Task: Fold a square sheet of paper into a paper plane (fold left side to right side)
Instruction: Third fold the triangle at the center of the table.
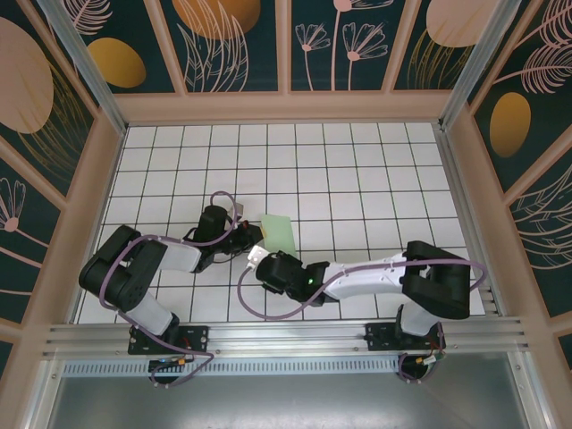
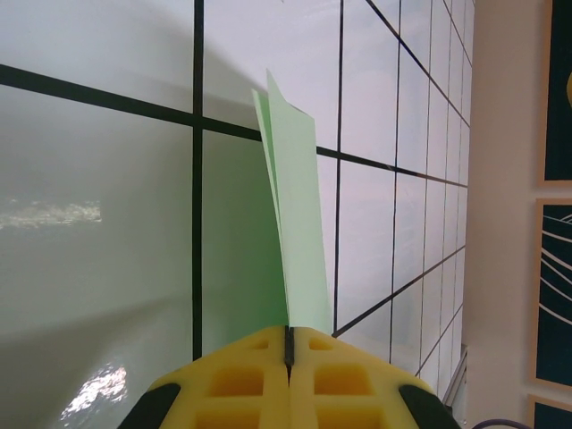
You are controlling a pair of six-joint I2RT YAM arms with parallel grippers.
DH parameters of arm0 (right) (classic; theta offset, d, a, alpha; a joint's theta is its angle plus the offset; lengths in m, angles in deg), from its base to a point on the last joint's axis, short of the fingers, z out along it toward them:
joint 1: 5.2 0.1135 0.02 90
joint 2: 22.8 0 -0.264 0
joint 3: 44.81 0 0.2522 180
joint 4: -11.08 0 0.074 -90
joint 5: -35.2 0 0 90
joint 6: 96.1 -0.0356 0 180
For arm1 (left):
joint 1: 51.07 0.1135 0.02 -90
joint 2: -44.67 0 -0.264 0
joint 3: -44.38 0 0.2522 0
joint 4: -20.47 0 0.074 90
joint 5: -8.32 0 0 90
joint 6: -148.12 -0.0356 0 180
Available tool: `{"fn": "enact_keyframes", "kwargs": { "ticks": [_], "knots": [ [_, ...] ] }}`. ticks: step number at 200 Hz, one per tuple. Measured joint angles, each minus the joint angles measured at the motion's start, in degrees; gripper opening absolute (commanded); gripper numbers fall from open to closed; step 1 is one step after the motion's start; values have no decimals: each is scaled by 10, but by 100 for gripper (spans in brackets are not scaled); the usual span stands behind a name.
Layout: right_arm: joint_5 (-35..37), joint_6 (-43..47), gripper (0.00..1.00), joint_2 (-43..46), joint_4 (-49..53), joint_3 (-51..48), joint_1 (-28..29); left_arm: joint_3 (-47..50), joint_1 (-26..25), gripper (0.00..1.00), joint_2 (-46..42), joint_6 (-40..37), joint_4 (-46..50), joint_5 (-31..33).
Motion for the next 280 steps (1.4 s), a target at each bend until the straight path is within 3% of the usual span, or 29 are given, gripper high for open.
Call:
{"fn": "enact_keyframes", "kwargs": {
  "ticks": [48, 82, 158, 212, 280],
  "knots": [
    [-98, -11, 0, 32, 4, -1, -50, -1, 0, 0, 0, -2, 6, 0],
    [-202, -21, 0, 56, 8, -9, -116, -5, 0, 0, 0, -8, 11, 0],
    [-386, -56, 0, 49, 12, -23, -222, -6, 0, 0, 0, -16, 11, -3],
    [-449, -83, 0, 16, 9, -23, -279, -7, 0, 0, 14, -17, 11, -10],
    [-464, -88, 0, -39, 24, -6, -303, -19, 0, 0, 38, -22, 11, -12]
  ]
}}
